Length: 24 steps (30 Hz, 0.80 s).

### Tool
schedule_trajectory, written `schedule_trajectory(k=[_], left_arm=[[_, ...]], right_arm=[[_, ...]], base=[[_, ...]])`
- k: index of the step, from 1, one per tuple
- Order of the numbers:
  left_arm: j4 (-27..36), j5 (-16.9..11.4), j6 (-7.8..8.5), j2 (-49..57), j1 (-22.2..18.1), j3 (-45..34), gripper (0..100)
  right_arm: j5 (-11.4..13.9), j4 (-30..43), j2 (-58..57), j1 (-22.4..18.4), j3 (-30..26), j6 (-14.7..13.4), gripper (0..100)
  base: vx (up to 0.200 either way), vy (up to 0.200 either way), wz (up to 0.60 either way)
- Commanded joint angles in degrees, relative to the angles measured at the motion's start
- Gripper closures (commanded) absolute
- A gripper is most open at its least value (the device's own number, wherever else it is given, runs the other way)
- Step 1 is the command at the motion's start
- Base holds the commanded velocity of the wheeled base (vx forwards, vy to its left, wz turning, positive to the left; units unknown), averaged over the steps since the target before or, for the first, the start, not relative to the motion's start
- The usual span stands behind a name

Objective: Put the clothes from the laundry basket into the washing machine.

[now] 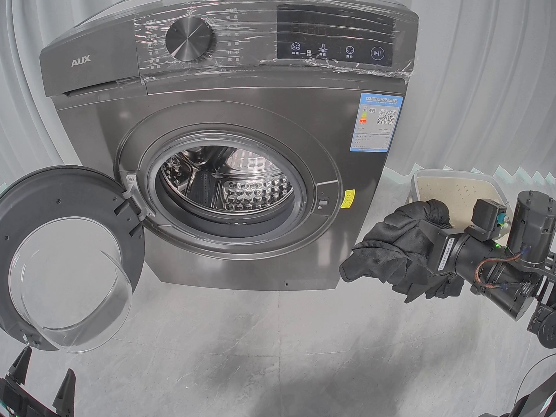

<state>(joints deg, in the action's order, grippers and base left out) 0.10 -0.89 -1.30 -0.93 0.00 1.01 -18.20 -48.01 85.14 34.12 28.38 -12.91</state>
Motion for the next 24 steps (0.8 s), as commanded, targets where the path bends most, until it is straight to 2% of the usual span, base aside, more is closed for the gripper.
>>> schedule_trajectory(k=[1, 6, 15, 24], left_arm=[[0.0, 0.0, -0.01, 0.8, 0.0, -0.9, 0], [0.0, 0.0, -0.01, 0.8, 0.0, -0.9, 0], [0.0, 0.0, -0.01, 0.8, 0.0, -0.9, 0], [0.0, 0.0, -0.01, 0.8, 0.0, -0.9, 0]], right_arm=[[0.1, 0.0, 0.0, 0.0, 0.0, 0.0, 100], [0.1, 0.0, 0.1, -0.1, -0.1, -0.1, 100], [0.2, 0.0, 0.2, -0.2, -0.1, -0.2, 100], [0.3, 0.0, 0.5, -0.2, -0.3, -0.4, 100]], base=[[-0.200, 0.000, 0.00], [-0.200, 0.000, 0.00], [0.000, 0.000, 0.00], [0.000, 0.200, 0.00]])
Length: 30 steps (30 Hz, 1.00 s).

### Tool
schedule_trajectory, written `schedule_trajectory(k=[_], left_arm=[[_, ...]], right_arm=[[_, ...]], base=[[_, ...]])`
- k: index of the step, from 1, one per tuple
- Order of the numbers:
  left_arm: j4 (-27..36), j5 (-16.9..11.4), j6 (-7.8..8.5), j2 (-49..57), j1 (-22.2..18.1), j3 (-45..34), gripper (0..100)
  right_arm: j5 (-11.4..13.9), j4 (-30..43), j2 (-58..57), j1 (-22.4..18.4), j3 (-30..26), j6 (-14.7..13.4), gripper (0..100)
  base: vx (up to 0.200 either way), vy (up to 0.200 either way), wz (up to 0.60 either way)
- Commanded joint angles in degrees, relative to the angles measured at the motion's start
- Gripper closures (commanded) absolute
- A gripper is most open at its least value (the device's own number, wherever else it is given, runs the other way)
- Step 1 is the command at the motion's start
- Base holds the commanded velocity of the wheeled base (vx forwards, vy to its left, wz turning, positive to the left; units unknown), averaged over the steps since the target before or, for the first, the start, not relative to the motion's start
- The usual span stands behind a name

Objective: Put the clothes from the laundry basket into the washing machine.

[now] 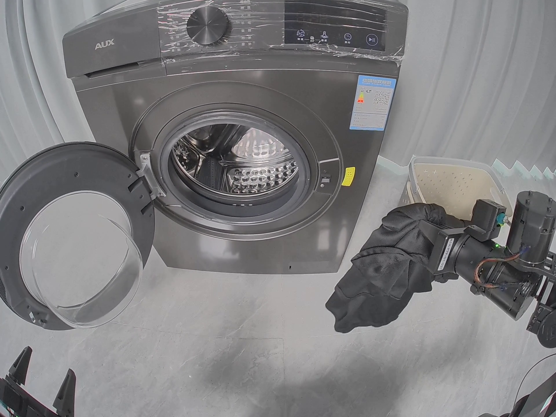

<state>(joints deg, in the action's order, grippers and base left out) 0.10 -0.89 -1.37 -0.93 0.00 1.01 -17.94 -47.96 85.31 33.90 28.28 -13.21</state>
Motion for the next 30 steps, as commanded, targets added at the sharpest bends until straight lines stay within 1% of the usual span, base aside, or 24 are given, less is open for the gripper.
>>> schedule_trajectory(k=[1, 5, 12, 14, 16, 18, 19, 22, 25, 27, 28, 30], left_arm=[[0.0, 0.0, 0.05, 0.8, 0.0, -0.9, 0], [0.0, 0.2, 0.22, 0.8, 0.0, -0.9, 0], [0.0, 0.1, 0.75, 0.8, 0.0, -0.9, 0], [0.0, 0.1, 0.84, 0.8, 0.0, -0.9, 0], [0.0, 0.2, 0.84, 0.8, 0.0, -0.9, 0], [0.0, 0.2, 1.01, 0.8, 0.0, -0.9, 0], [0.0, 0.2, 1.19, 0.9, -0.1, -1.0, 0], [0.1, 0.1, 1.28, 0.9, 0.0, -1.0, 0], [0.0, 0.1, 1.28, 0.9, 0.0, -1.0, 0], [0.0, 0.1, 1.28, 0.9, -0.1, -1.0, 0], [0.0, 0.1, 1.28, 0.8, -0.1, -1.0, 0], [0.0, 0.1, 1.28, 0.8, -0.1, -1.0, 0]], right_arm=[[0.0, 0.0, 0.4, 0.0, -0.2, -0.2, 100], [0.1, 0.0, 0.4, 0.1, -0.2, -0.8, 100], [0.2, 0.1, 1.3, 1.0, 0.0, -0.7, 100], [0.4, 0.0, 1.7, 1.4, 0.4, -0.7, 100], [1.2, 0.0, 2.6, 2.3, 2.5, -0.7, 100], [1.6, 0.0, 3.2, 2.3, 3.8, -0.6, 100], [1.9, 0.0, 4.0, 2.3, 5.4, -0.6, 100], [1.9, 0.0, 6.4, 2.5, 9.3, -1.6, 100], [1.3, 0.0, 8.7, 3.2, 12.2, -2.3, 100], [0.8, 0.0, 10.9, 3.8, 14.7, -3.6, 100], [0.4, 0.0, 11.7, 4.1, 15.4, -4.3, 100], [-1.3, 0.0, 13.3, 4.6, 16.8, -5.9, 100]], base=[[0.000, 0.200, 0.00], [0.000, 0.200, 0.00], [0.000, 0.200, 0.00], [0.000, 0.000, 0.00], [0.000, 0.000, 0.00], [0.000, 0.000, 0.00], [0.000, 0.000, 0.00], [0.000, 0.000, 0.00], [0.000, 0.000, 0.00], [0.000, 0.000, 0.00], [0.000, 0.000, 0.00], [0.000, 0.000, 0.00]])
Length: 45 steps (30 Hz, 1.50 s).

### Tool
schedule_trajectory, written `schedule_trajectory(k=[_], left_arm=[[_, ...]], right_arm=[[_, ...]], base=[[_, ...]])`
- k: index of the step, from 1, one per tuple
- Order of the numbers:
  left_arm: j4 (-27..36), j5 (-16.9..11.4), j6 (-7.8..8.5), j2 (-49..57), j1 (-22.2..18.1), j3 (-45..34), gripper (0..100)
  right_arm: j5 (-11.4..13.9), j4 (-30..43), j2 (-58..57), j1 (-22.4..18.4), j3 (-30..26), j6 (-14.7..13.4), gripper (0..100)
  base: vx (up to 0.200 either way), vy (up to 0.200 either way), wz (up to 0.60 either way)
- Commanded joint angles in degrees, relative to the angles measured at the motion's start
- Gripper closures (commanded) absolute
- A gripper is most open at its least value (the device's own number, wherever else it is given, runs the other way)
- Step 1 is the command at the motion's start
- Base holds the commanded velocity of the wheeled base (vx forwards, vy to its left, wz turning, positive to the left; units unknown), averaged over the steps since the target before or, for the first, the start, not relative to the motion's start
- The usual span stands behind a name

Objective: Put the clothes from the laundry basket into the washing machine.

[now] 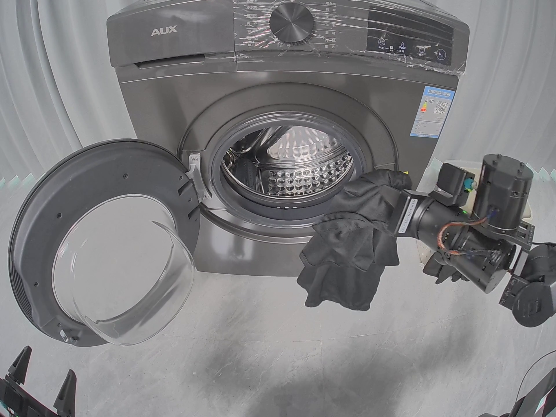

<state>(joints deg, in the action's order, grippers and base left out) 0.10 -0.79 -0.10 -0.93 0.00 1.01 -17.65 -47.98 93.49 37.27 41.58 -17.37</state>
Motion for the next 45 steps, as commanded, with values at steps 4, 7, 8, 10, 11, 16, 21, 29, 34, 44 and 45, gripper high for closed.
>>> schedule_trajectory(k=[4, 7, 8, 10, 11, 16, 21, 29, 34, 44, 45], left_arm=[[-0.1, 0.0, -0.08, 0.9, -0.2, -1.0, 0], [-0.3, -1.0, 3.26, 0.9, -0.2, -1.0, 0], [-0.3, -1.8, 3.61, 0.9, -0.2, -1.0, 0], [-0.4, -2.4, 3.44, 0.9, -0.2, -1.0, 0], [-0.4, -2.5, 3.44, 0.9, -0.2, -1.0, 0], [-0.6, -2.6, 3.44, 0.9, -0.2, -1.0, 0], [-0.6, -2.7, 3.44, 0.9, -0.2, -1.0, 0], [-9.7, -3.7, -1.05, -2.4, -1.1, 13.2, 0], [-2.1, -18.1, -0.69, -17.9, -0.4, 15.5, 0], [-29.9, -26.8, 1.33, -53.0, 6.0, 11.5, 0], [-30.2, -26.8, 1.42, -53.3, 6.2, 11.5, 0]], right_arm=[[-2.1, 0.0, 6.9, 1.4, 5.3, -3.4, 100], [-2.2, -0.4, 8.2, 2.3, 6.7, -3.8, 100], [-2.3, -1.2, 8.6, 2.7, 6.9, -3.7, 100], [-2.2, -3.3, 9.8, 3.4, 7.5, -3.1, 100], [-2.2, -4.0, 10.2, 3.6, 7.6, -2.8, 100], [-2.1, -6.1, 12.3, 5.2, 9.8, -1.5, 100], [-2.2, -6.2, 13.7, 5.7, 10.1, -1.4, 100], [-2.4, -8.4, 14.8, 7.4, 9.2, -1.3, 100], [-2.5, -9.8, 16.1, 7.8, 9.6, -1.4, 100], [-2.3, -12.3, 16.3, 7.9, 9.6, -1.7, 100], [-2.3, -12.3, 16.3, 7.9, 9.7, -1.7, 100]], base=[[0.000, 0.000, 0.00], [0.000, 0.000, 0.00], [0.000, 0.000, 0.00], [0.000, 0.000, 0.00], [0.000, 0.000, 0.00], [0.000, 0.000, 0.00], [0.000, 0.000, 0.00], [0.000, 0.000, 0.00], [0.000, 0.000, 0.00], [0.000, 0.000, 0.00], [0.000, 0.000, 0.00]])
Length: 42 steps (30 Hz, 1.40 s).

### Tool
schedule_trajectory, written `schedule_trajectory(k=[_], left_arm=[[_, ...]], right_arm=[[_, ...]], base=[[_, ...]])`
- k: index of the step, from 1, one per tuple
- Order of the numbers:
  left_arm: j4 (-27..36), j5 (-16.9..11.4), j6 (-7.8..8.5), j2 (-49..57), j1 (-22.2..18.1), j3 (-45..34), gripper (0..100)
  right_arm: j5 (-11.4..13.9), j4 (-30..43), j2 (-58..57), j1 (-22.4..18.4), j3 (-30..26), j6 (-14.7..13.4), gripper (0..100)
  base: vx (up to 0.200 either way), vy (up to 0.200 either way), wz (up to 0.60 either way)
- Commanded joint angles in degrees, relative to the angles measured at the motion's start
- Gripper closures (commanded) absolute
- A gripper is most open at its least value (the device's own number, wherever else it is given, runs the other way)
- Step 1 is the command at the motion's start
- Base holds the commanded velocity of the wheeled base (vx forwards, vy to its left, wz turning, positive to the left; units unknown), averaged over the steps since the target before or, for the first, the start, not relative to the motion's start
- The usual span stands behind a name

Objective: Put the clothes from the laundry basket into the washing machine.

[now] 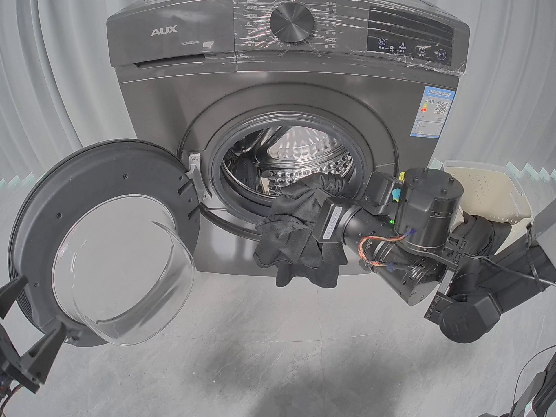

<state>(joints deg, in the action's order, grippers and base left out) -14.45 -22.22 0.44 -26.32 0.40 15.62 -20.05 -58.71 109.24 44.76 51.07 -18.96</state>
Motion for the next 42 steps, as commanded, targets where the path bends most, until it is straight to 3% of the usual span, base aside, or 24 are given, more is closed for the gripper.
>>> schedule_trajectory(k=[1, 2, 4, 7, 14, 18, 36, 42], left_arm=[[-18.0, -4.8, 0.79, -32.0, 9.8, -3.0, 0], [-18.3, -4.6, 0.79, -32.8, 10.8, -3.0, 0], [-19.6, -2.7, 0.53, -37.9, 16.7, -2.6, 0], [-23.3, -1.6, 0.44, -44.0, 21.1, -2.4, 0], [-40.1, 0.3, 0.53, -61.9, 25.3, 0.6, 0], [-45.9, 0.2, 0.44, -68.2, 26.2, 2.5, 0], [-48.0, -0.3, 0.18, -82.9, 25.4, 12.1, 0], [-54.5, 0.2, 0.00, -90.3, 24.0, 15.2, 0]], right_arm=[[0.1, -1.6, 0.5, 0.4, 0.2, -0.1, 100], [0.1, -1.6, 0.6, 0.4, 0.1, -0.1, 100], [0.2, -1.6, 0.6, 0.5, 0.1, -0.1, 100], [0.3, -1.6, 0.6, 0.5, 0.1, 0.0, 100], [0.3, -1.6, 0.6, 0.6, 0.1, 0.1, 100], [0.2, -1.6, 0.5, 0.6, 0.2, 0.1, 100], [0.2, -1.6, -0.3, 1.2, -0.3, 0.1, 100], [0.2, -1.7, -0.8, 1.8, -0.4, 0.1, 100]], base=[[0.000, 0.000, 0.00], [0.000, 0.000, 0.00], [0.000, 0.000, 0.00], [0.000, 0.000, 0.00], [0.000, 0.000, 0.00], [0.000, 0.000, 0.00], [0.000, 0.000, 0.00], [0.000, 0.000, 0.00]])
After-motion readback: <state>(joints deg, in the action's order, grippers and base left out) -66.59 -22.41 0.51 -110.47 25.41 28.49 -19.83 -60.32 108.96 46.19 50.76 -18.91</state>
